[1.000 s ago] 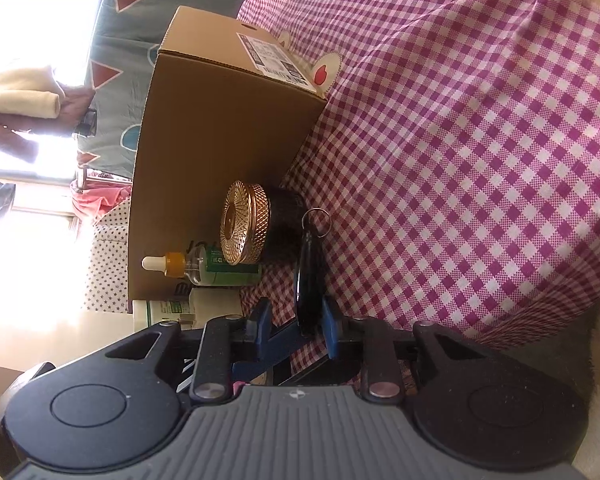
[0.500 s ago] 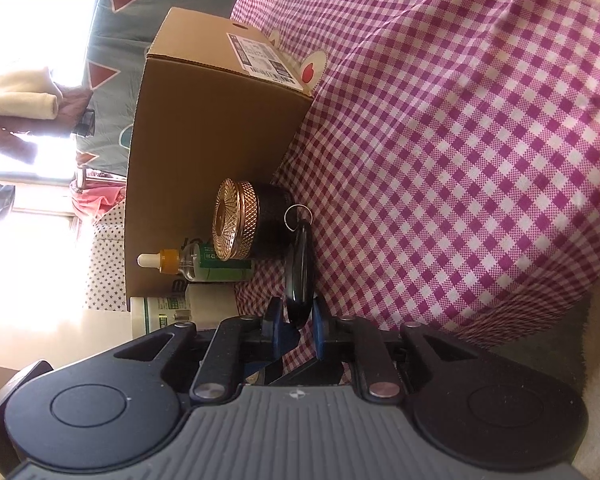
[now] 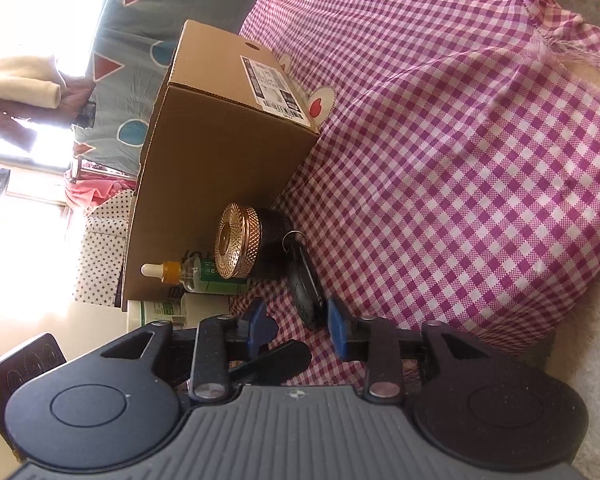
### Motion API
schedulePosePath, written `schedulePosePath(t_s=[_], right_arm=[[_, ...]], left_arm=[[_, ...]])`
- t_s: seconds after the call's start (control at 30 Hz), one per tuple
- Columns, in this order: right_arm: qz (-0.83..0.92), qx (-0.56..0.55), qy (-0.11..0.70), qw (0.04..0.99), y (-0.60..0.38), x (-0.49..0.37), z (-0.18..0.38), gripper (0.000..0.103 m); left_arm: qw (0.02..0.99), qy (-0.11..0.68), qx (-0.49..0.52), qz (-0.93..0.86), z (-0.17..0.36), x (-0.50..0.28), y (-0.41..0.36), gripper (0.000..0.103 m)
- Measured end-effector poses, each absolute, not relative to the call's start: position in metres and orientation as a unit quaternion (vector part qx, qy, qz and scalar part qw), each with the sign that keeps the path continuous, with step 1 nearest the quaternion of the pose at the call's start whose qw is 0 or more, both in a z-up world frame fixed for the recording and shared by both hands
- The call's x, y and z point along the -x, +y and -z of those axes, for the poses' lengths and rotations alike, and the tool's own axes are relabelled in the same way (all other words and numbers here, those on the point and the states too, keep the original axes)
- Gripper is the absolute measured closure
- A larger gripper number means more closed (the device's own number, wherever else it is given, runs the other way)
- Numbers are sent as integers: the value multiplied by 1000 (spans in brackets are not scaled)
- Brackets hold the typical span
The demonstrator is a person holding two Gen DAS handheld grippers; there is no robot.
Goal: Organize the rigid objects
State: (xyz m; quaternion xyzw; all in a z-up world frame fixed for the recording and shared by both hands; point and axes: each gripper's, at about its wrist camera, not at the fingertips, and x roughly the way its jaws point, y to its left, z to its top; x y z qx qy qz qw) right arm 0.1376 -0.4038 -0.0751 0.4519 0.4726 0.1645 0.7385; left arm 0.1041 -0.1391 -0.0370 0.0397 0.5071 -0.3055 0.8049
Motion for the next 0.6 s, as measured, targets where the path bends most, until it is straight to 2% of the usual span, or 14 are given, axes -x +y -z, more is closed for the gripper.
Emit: schedulePosePath(t_s=[0.47, 0.6], right_arm=[[-139, -410, 448, 782, -418, -141, 56, 55], [-145, -410, 447, 782, -414, -152, 61, 60]], left_arm=[[799, 515, -43, 309, 41, -114, -147, 55], [798, 516, -48, 307, 44, -119, -153, 55]])
